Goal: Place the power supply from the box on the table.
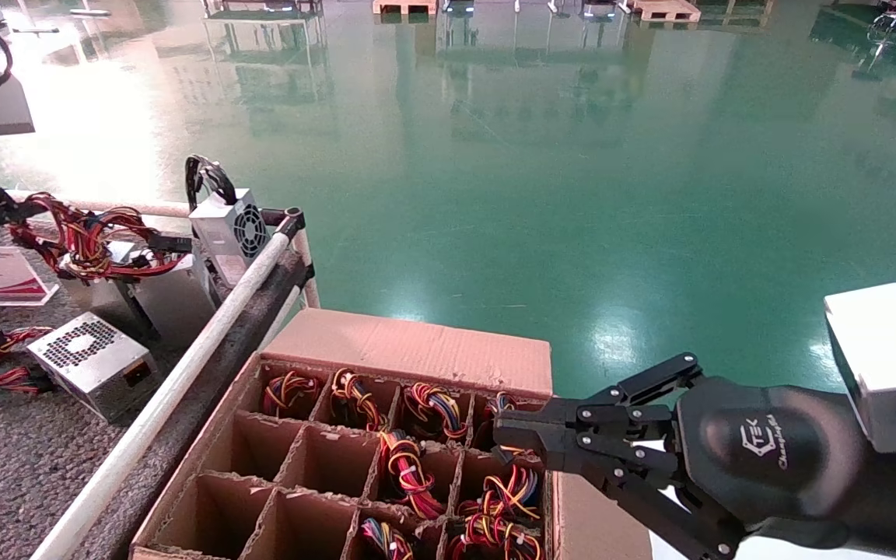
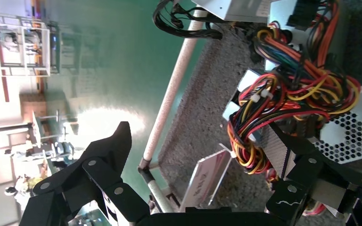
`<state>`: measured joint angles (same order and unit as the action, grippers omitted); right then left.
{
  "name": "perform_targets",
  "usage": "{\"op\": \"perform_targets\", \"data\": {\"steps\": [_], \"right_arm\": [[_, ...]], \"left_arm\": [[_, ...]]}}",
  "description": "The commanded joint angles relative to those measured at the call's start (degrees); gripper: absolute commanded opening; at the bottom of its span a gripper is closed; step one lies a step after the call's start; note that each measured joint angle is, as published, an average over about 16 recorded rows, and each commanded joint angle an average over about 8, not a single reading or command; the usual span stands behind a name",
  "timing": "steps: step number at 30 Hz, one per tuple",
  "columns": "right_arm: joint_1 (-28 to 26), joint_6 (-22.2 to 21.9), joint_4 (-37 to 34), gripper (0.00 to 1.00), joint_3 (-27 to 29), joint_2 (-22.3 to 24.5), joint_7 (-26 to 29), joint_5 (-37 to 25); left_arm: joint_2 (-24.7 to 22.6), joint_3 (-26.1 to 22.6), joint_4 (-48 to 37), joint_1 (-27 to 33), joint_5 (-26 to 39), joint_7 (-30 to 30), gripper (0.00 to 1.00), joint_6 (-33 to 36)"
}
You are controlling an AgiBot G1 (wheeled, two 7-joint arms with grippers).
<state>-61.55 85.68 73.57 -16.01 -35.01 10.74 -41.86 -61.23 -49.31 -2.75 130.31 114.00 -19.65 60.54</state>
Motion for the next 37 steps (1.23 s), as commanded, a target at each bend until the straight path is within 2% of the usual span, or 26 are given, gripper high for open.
{"op": "perform_targets", "data": {"steps": [1,37], "right_arm": [[0.00,0.00,0.00,0.00,0.00,0.00,0.00,0.00],[0.00,0.00,0.00,0.00,0.00,0.00,0.00,0.00]], "left_arm": [[-0.20,-0.23,-0.15,0.09,0.25,0.51,1.00,0.33],[-2.65,-2.12,0.20,3.43,2.64,3.60,1.00,6.33]]}}
